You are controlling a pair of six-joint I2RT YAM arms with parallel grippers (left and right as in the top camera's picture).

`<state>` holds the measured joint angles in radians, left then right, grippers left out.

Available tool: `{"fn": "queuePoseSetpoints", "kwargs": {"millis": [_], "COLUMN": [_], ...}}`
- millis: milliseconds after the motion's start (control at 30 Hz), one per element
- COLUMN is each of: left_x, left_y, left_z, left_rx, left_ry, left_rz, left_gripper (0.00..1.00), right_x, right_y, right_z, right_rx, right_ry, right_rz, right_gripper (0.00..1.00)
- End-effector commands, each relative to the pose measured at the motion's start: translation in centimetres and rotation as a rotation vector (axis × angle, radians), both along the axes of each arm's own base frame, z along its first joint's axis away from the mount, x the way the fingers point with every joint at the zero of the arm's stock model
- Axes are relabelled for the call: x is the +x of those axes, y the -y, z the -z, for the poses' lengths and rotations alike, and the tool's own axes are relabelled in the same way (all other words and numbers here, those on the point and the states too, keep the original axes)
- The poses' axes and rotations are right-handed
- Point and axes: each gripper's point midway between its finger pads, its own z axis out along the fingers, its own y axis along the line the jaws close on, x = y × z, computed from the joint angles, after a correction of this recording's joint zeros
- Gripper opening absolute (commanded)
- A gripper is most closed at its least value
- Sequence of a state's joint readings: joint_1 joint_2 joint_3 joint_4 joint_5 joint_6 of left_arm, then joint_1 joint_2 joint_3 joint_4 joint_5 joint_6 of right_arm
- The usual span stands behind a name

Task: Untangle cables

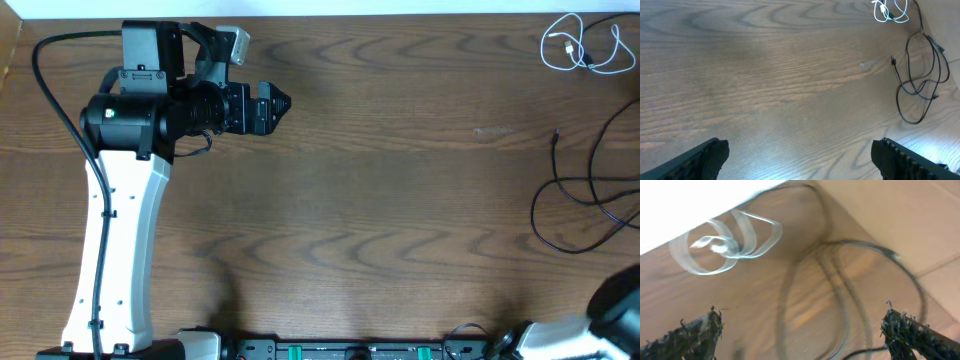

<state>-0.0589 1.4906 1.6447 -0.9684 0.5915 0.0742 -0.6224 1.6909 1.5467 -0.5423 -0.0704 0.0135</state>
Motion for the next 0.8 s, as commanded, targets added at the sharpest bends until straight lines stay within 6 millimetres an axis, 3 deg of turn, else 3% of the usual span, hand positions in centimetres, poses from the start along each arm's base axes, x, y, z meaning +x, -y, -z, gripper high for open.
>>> {"fn": "queuePoseSetpoints", "kwargs": {"millis": [0,67,100,267,433,600,767], "left_x": [0.3,0.2,0.2,0.0,0.0,0.0,0.0], "left_y": [-0.2,-0.2,-0.2,-0.2,-0.2,-0.2,-0.2], "left_z": [-0.1,0.0,0.0,0.2,0.2,0.2,0.2], "left_rx": [-0.001,0.0,0.0,0.001,0.001,0.001,0.001], "left_ry": [-0.002,-0.006,-0.009,-0.02,-0.02,-0.019,-0.019], "left_rz": [-0.012,-0.013,-0.013,-0.012,-0.013,-0.013,-0.013], "left_gripper": [0.96,0.96,0.96,0.96,0.97,0.97,0.97], "right_x": [0.4,-0.1,-0.7,-2.9,-5.1,-9.4,-13.4], "right_y": [-8.3,-12.2,-15.3,-22.3,-24.6,-26.1,-26.8], "right_z": [-6.2,-7.3,-7.9,-8.0,-7.8,-10.0,-10.5], "right_rx": [0.037,0.076,0.099,0.113,0.075,0.043,0.051], "right_ry": [0.119,0.127,0.122,0.039,-0.035,-0.014,-0.031], "right_rz": [-0.269,-0.361,-0.428,-0.548,-0.571,-0.61,-0.61], "right_gripper": [0.99,0.99,0.99,0.99,0.99,0.99,0.99]}}
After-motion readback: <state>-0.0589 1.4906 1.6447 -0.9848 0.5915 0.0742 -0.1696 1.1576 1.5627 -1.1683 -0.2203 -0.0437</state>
